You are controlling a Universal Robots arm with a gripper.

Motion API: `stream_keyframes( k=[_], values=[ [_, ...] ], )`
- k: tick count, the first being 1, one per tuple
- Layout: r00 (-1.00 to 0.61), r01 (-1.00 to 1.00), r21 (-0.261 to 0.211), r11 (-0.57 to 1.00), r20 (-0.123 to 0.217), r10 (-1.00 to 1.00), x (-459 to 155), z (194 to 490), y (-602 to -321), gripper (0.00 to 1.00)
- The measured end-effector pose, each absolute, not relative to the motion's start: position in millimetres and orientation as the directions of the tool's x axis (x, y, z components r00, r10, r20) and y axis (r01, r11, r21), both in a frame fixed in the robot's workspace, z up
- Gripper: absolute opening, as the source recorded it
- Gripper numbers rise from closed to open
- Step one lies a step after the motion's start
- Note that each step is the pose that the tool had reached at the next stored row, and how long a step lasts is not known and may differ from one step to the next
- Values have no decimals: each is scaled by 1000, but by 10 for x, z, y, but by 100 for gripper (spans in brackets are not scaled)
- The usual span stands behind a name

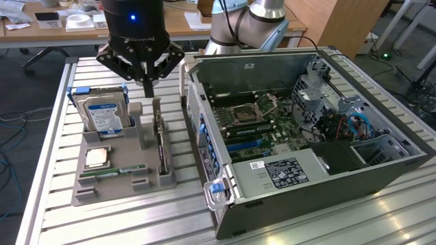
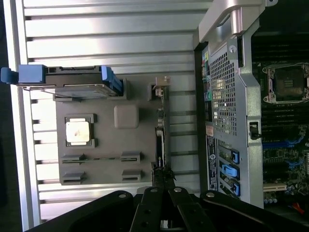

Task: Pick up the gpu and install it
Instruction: 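Pick up the gpu and move the gpu toward the slot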

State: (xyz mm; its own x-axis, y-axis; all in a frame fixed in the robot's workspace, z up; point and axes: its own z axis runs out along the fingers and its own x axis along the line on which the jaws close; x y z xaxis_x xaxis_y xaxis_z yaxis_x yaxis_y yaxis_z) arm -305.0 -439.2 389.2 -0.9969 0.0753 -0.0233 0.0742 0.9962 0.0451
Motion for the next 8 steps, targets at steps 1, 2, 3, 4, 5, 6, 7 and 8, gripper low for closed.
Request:
stream_keyframes(
  k=[1, 2, 3, 4, 5, 6, 7, 8],
  values=[
    [-997, 74, 45, 996, -23, 75, -3050, 3892, -4392, 11],
    [-997, 74, 45, 996, -23, 75, -3050, 3892, -4392, 11],
    [-997, 74, 45, 996, -23, 75, -3050, 3892, -4392, 11],
    [-997, 74, 45, 996, -23, 75, -3050, 3892, -4392, 11],
    [-997, 74, 45, 996, -23, 75, -3050, 3892, -4392, 17],
    [-997, 74, 45, 996, -23, 75, -3050, 3892, -4392, 23],
    [-997, 74, 45, 996, -23, 75, -3050, 3892, -4392, 29],
    [-997, 74, 45, 996, -23, 75, -3050, 3892, -4392, 29]
  ],
)
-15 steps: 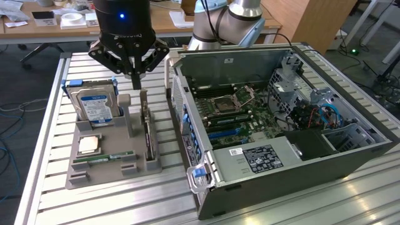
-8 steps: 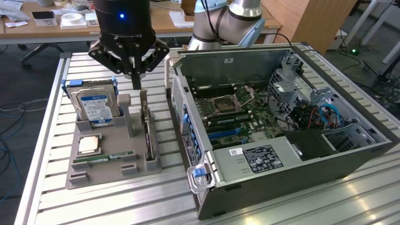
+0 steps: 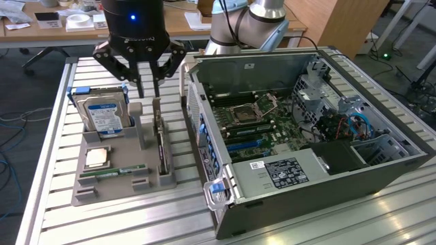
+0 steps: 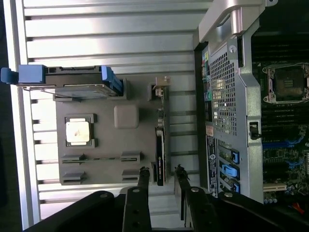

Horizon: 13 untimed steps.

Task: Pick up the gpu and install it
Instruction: 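Pick up the gpu and move the gpu toward the slot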

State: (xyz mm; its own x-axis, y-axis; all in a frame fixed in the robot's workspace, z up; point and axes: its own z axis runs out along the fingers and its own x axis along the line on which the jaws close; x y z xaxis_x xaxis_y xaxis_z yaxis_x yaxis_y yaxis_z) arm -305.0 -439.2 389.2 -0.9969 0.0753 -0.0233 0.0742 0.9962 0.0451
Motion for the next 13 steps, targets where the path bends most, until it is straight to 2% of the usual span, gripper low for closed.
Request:
stream_keyframes(
  k=[1, 2, 3, 13],
  values=[
    [-997, 74, 45, 996, -23, 75, -3050, 3892, -4392, 35],
    [-997, 74, 45, 996, -23, 75, -3050, 3892, -4392, 35],
    [-997, 74, 45, 996, -23, 75, -3050, 3892, -4392, 42],
    [-997, 74, 45, 996, -23, 75, -3050, 3783, -4392, 42]
  ],
)
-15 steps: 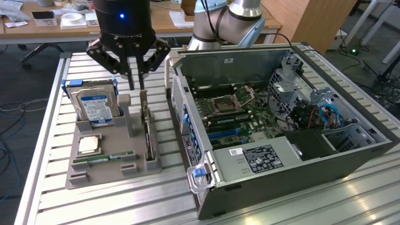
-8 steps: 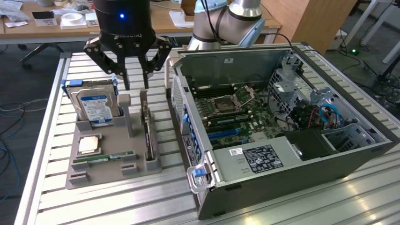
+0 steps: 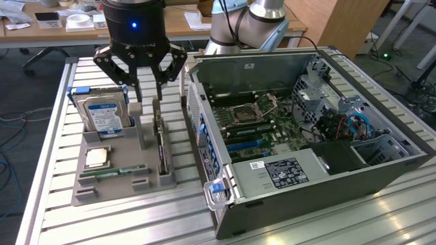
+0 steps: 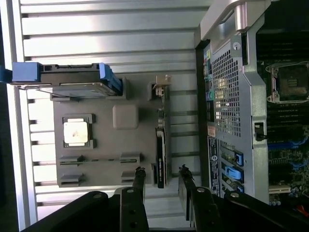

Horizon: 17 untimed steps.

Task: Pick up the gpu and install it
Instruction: 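Pick up the gpu and move the gpu toward the slot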

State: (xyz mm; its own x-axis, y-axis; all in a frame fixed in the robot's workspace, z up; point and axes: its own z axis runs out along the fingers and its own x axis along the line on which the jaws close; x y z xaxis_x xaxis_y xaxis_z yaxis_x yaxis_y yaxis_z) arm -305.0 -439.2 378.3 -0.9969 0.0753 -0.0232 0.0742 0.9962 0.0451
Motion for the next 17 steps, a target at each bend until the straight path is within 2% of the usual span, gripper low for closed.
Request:
stream_keyframes(
  k=[8, 17],
  values=[
    [-997, 74, 45, 996, -23, 75, -3050, 3645, -4392, 42],
    [-997, 74, 45, 996, -23, 75, -3050, 3635, -4392, 42]
  ],
)
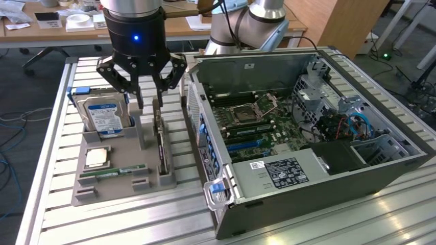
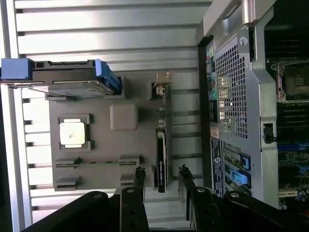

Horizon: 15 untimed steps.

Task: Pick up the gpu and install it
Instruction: 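Pick up the gpu and move the gpu toward the slot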

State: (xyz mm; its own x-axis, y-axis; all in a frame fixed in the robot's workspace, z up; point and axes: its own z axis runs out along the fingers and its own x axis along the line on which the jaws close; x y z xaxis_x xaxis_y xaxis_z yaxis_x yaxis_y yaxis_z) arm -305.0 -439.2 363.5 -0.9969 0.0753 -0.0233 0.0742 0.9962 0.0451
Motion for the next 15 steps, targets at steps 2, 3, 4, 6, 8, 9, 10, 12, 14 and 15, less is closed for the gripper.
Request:
stream_keyframes(
  k=[2, 3, 4, 6, 8, 9, 10, 12, 14, 15],
  values=[
    [-997, 74, 45, 996, -23, 75, -3050, 3627, -4392, 42],
    [-997, 74, 45, 996, -23, 75, -3050, 3623, -4392, 42],
    [-997, 74, 45, 996, -23, 75, -3050, 3619, -4392, 42],
    [-997, 74, 45, 996, -23, 75, -3050, 3611, -4392, 42],
    [-997, 74, 45, 996, -23, 75, -3050, 3601, -4392, 42],
    [-997, 74, 45, 996, -23, 75, -3050, 3596, -4392, 42],
    [-997, 74, 45, 996, -23, 75, -3050, 3591, -4392, 42],
    [-997, 74, 45, 996, -23, 75, -3050, 3580, -4392, 42],
    [-997, 74, 45, 996, -23, 75, -3050, 3565, -4392, 42],
    [-997, 74, 45, 996, -23, 75, -3050, 3556, -4392, 42]
  ],
)
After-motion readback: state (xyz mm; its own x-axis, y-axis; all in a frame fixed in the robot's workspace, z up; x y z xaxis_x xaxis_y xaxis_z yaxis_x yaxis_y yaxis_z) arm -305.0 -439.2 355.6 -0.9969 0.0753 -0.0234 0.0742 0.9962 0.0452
